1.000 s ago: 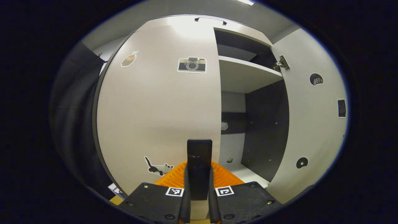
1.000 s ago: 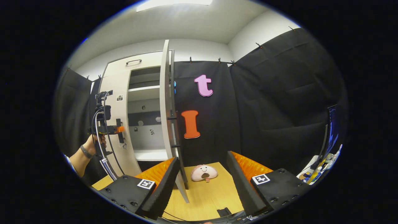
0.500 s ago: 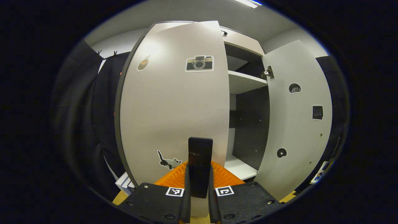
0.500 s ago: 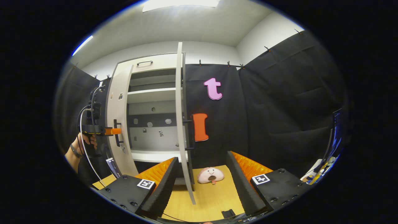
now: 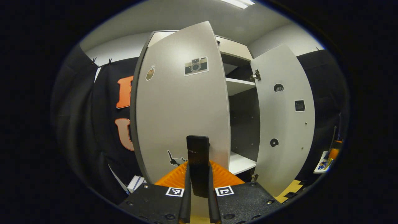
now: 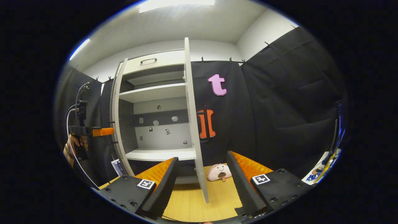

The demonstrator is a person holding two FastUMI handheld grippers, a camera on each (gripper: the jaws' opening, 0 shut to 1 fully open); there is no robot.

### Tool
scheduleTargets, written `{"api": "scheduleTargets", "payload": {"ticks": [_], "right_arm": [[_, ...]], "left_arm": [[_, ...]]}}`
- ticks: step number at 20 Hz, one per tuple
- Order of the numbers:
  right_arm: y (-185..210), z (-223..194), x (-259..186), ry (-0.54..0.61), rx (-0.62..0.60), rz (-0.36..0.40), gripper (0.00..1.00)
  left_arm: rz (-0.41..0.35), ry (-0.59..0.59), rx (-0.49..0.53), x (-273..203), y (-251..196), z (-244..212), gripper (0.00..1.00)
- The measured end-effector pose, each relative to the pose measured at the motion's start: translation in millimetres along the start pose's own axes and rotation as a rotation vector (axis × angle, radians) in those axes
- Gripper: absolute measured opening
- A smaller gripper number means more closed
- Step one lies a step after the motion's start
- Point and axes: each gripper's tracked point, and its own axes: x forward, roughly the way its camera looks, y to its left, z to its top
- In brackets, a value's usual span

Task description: Open the right door of the double-door shoe cabinet with the right hand, and open the left door with the left hand.

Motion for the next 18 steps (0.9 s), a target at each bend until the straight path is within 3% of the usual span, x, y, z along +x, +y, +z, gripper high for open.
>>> {"api": "scheduleTargets", "payload": {"ticks": [4, 13, 18], "right_arm": [[16.3, -2.4, -0.1, -0.006, -0.004, -0.001, 0.98], [48.9, 11.9, -2.5, -0.015, -0.016, -0.006, 0.98], [51.5, 22.7, -0.9, -0.016, 0.005, -0.049, 0.98]], "left_arm": [[0.077, -0.028, 0.010, -16.5, 27.2, 1.8, 0.22], [0.139, -0.074, -0.006, -26.7, 65.5, 1.3, 0.04], [0.074, -0.071, 0.029, -27.7, 68.4, -0.2, 0.04]]}}
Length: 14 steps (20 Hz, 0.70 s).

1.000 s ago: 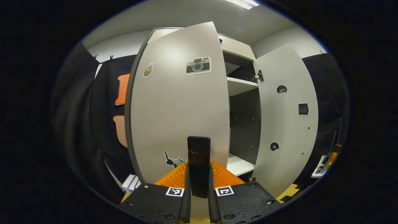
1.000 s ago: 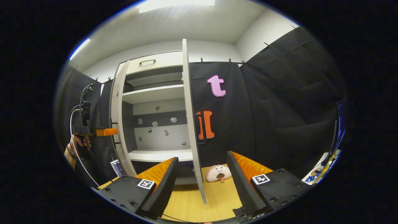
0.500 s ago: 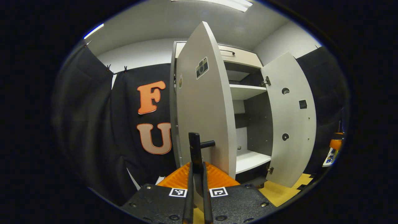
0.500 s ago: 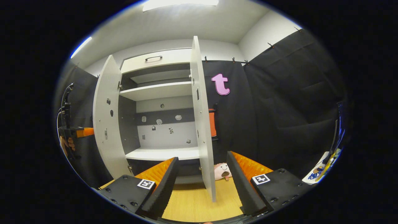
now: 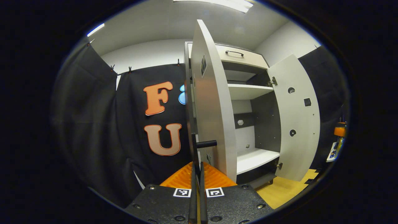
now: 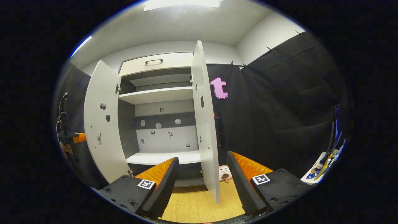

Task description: Open the right door of the double-door shoe cabinet with the right hand, and open the left door with the left hand.

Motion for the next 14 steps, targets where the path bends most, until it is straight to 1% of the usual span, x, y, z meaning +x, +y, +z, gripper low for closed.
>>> {"api": "scheduleTargets", "payload": {"ticks": [2, 5, 7, 9, 10, 12, 13, 14], "right_arm": [[2.2, 0.2, -0.9, 0.008, 0.001, 0.011, 0.98], [-2.5, -0.3, -5.5, 0.014, 0.003, 0.023, 0.98], [-0.5, -1.1, -9.4, 0.001, -0.010, 0.049, 0.98], [-9.4, -2.5, -10.7, -0.001, -0.030, 0.038, 0.98], [-13.3, -1.1, -11.0, -0.004, -0.030, 0.035, 0.98], [-13.7, 3.7, -9.8, 0.000, -0.012, 0.069, 0.98], [-13.4, 5.0, -8.5, 0.006, -0.004, 0.092, 0.98], [-14.9, 6.3, -5.8, 0.010, 0.000, 0.110, 0.98]], "left_arm": [[-0.013, -0.033, -0.015, 3.9, -2.0, 3.0, 0.04], [0.002, -0.033, -0.054, -6.4, -6.3, 0.3, 0.04], [0.045, -0.045, -0.055, -15.8, 0.4, -0.2, 0.05], [0.101, -0.043, -0.062, -23.6, 3.1, 1.4, 0.03], [0.116, -0.051, -0.088, -27.9, -1.8, 2.7, 0.03], [0.111, -0.049, -0.167, -31.2, -26.4, 3.0, 0.02], [0.090, -0.050, -0.189, -30.8, -40.3, 3.9, 0.00], [0.073, -0.055, -0.198, -31.3, -50.7, 6.1, 0.00]]}}
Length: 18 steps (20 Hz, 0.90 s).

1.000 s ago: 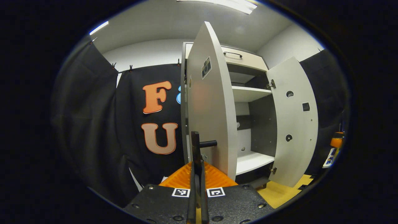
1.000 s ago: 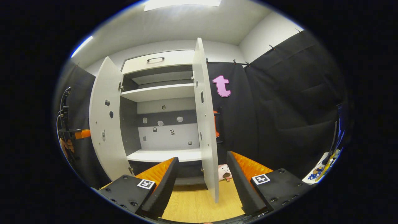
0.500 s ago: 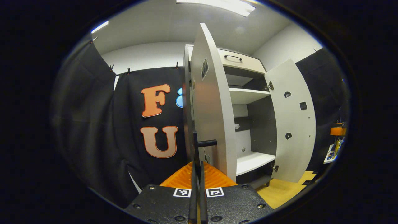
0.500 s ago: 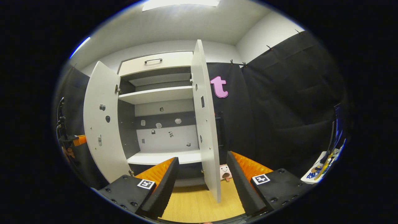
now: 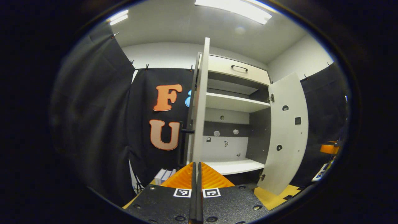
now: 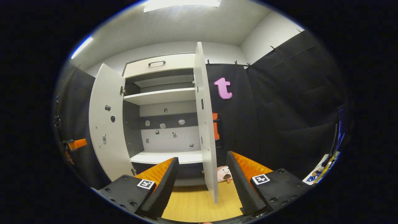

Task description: Open the right door of the double-door shoe cabinet with the right hand, and open the left door with the left hand.

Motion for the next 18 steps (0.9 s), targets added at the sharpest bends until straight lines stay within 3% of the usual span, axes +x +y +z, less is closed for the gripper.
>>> {"api": "scheduleTargets", "payload": {"ticks": [3, 8, 9, 10, 11, 12, 13, 15, 16, 17, 18], "right_arm": [[-16.3, 1.3, 4.3, 0.018, -0.005, 0.021, 0.98], [-28.1, 17.7, 6.4, 0.010, 0.015, 0.078, 0.98], [-30.0, 22.1, 7.3, -0.004, 0.013, 0.090, 0.98], [-35.5, 23.0, 10.2, -0.008, 0.004, 0.091, 0.98], [-40.8, 17.4, 12.4, 0.006, -0.009, 0.087, 0.98], [-42.9, 10.3, 13.7, 0.025, -0.015, 0.085, 0.98], [-42.1, 7.9, 15.0, 0.030, -0.010, 0.094, 0.98], [-37.2, 9.4, 15.5, 0.026, 0.008, 0.119, 0.98], [-35.8, 11.7, 17.3, 0.022, 0.017, 0.123, 0.98], [-33.8, 12.2, 19.0, 0.023, 0.021, 0.126, 0.98], [-33.0, 12.0, 20.6, 0.025, 0.023, 0.120, 0.98]], "left_arm": [[0.012, -0.006, 0.026, 0.4, -15.0, -4.6, 0.00], [0.076, -0.003, -0.046, 5.2, -39.0, -11.9, 0.02], [0.091, -0.007, -0.041, 4.2, -38.6, -11.3, 0.17], [0.114, -0.014, -0.030, 5.4, -35.0, -10.9, 0.24], [0.116, -0.012, -0.022, 6.7, -36.4, -12.6, 0.53], [0.116, -0.007, -0.022, 7.0, -37.9, -14.6, 0.64], [0.128, -0.013, -0.031, 6.5, -36.9, -12.6, 0.82], [0.133, -0.028, -0.063, 11.7, -42.4, -12.4, 0.96], [0.134, -0.022, -0.071, 12.1, -44.3, -13.5, 0.92], [0.135, -0.014, -0.069, 11.6, -44.2, -13.8, 0.97], [0.141, -0.017, -0.060, 10.2, -40.5, -13.6, 0.94]]}}
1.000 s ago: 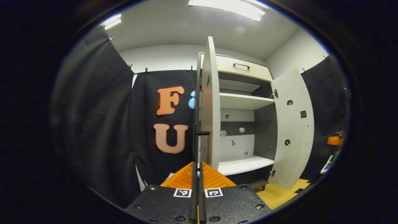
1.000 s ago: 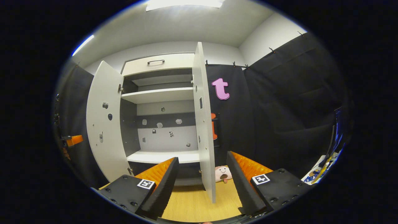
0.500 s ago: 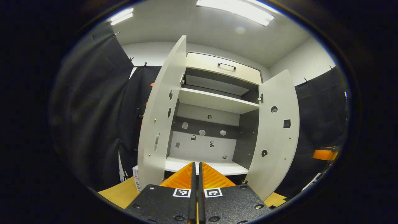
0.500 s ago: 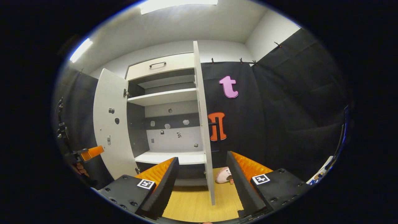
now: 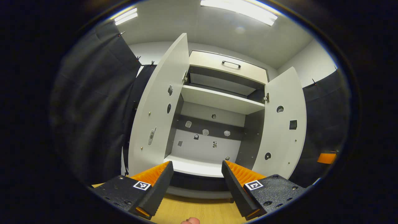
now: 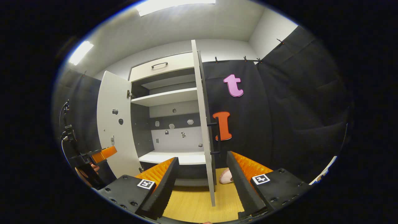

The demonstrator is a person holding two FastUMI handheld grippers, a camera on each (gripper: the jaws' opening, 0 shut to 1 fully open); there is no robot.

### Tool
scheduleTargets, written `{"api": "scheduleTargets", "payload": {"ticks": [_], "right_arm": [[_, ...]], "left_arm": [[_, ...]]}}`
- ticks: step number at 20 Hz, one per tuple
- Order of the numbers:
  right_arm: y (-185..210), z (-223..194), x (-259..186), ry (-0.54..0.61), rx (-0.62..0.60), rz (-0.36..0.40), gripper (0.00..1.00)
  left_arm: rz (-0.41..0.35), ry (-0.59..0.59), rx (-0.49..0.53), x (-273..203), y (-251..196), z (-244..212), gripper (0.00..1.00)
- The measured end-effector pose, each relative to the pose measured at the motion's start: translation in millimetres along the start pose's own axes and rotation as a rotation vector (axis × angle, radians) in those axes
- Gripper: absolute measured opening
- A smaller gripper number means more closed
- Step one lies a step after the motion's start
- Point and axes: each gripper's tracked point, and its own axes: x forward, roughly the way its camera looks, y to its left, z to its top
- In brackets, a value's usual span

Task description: Open the right door of the double-door shoe cabinet with the right hand, and open the left door with the left hand.

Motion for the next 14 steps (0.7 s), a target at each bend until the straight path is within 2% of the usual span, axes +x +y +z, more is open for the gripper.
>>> {"api": "scheduleTargets", "payload": {"ticks": [2, 5, 9, 10, 14], "right_arm": [[2.4, 2.3, 2.0, -0.010, -0.007, -0.010, 0.98], [10.2, 6.7, 3.4, -0.024, -0.035, -0.011, 0.98], [23.3, 12.7, 7.5, -0.035, -0.062, -0.007, 0.98], [24.3, 15.3, 7.8, -0.036, -0.064, -0.008, 0.97], [25.6, 15.5, 8.4, -0.024, -0.028, 0.004, 0.97]], "left_arm": [[0.008, -0.026, 0.019, 2.3, 4.6, 5.4, 0.94], [-0.042, -0.059, 0.025, 9.7, -6.4, 14.3, 0.96], [-0.043, -0.053, 0.062, 8.3, -1.6, 17.7, 0.92], [-0.039, -0.070, 0.062, 10.5, -1.4, 22.9, 0.94], [-0.060, -0.051, 0.043, 11.3, -9.1, 21.6, 0.94]]}}
